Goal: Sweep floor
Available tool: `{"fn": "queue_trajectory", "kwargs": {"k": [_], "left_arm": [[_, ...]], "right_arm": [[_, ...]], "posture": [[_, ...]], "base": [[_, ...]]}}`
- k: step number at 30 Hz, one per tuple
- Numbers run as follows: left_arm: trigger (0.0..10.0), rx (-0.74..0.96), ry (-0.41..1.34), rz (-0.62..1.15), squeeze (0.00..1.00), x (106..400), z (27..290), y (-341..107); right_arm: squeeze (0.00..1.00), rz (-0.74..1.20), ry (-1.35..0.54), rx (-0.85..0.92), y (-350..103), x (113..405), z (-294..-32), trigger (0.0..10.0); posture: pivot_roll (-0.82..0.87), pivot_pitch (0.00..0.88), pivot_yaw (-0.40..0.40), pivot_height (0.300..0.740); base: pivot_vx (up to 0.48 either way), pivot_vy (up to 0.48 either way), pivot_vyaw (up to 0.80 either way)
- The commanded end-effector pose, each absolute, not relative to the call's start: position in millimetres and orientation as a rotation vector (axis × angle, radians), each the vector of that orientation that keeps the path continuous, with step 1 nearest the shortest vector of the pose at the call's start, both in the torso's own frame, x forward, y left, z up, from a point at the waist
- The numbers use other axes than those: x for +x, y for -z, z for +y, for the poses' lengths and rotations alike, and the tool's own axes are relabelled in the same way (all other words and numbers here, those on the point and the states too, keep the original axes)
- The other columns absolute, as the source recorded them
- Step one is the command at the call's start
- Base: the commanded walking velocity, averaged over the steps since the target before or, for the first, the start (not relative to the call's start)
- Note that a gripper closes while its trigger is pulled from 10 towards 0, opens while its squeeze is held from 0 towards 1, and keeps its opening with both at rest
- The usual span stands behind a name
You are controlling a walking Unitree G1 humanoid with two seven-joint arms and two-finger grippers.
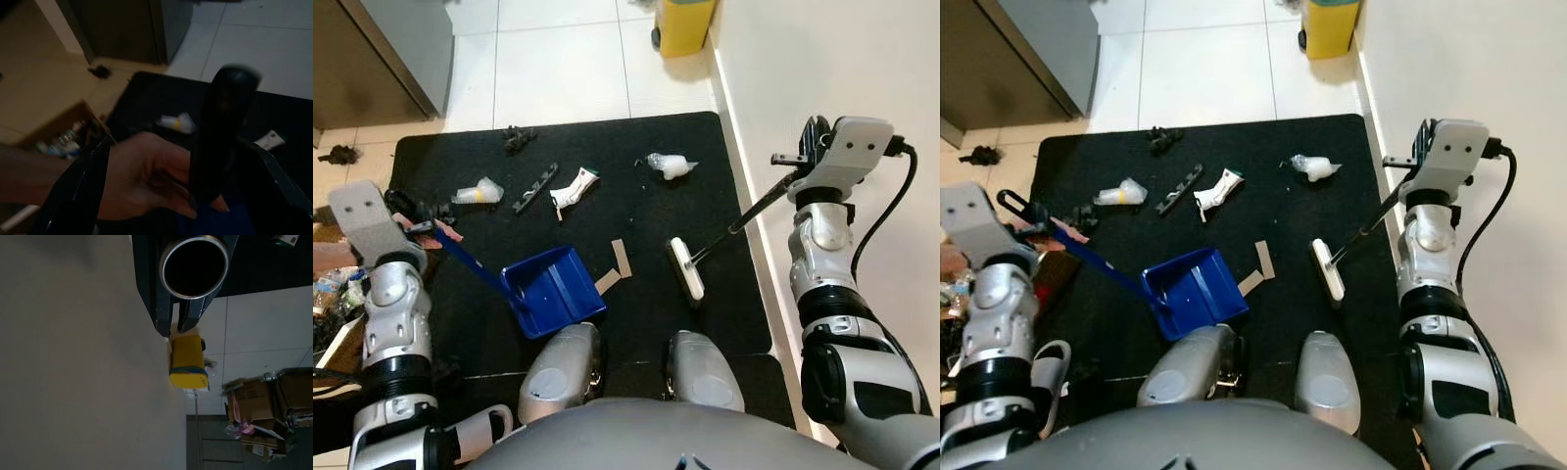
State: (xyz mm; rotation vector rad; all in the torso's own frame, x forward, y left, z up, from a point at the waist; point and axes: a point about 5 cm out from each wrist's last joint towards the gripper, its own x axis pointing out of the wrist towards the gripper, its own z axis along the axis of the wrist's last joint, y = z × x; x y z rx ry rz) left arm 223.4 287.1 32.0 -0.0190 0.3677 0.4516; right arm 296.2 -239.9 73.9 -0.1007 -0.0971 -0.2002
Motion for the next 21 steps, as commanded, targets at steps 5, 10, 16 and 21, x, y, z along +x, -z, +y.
{"fn": "queue_trajectory", "kwargs": {"k": [5, 10, 16, 21], "left_arm": [[10.0, -0.077, -0.456, 0.394, 0.0, 228.3, 285.5, -25.6], [9.5, -0.12, -0.45, 0.394, 0.0, 232.6, 286.3, -26.2], [10.0, -0.22, -0.372, 0.447, 0.0, 238.1, 277.2, -18.9], [8.5, -0.192, -0.319, 0.509, 0.0, 244.6, 271.8, -8.8]], "right_arm": [[0.0, -0.136, 0.204, -0.099, -81.6, 297.9, -240.5, 10.0], [0.0, -0.135, 0.206, -0.098, -80.6, 296.7, -240.0, 10.0], [0.0, -0.138, 0.209, -0.097, -80.7, 295.7, -239.7, 10.0], [0.0, -0.141, 0.219, -0.1, -81.6, 294.3, -242.6, 10.0]], "posture": [[0.09, 0.0, 0.043, 0.74], [0.09, 0.003, 0.047, 0.74], [0.08, 0.008, 0.05, 0.74], [0.07, 0.009, 0.053, 0.74]], "base": [[0.0, 0.0, 0.0], [0.0, 0.0, 0.0], [0.0, 0.0, 0.0], [0.0, 0.0, 0.0]]}}
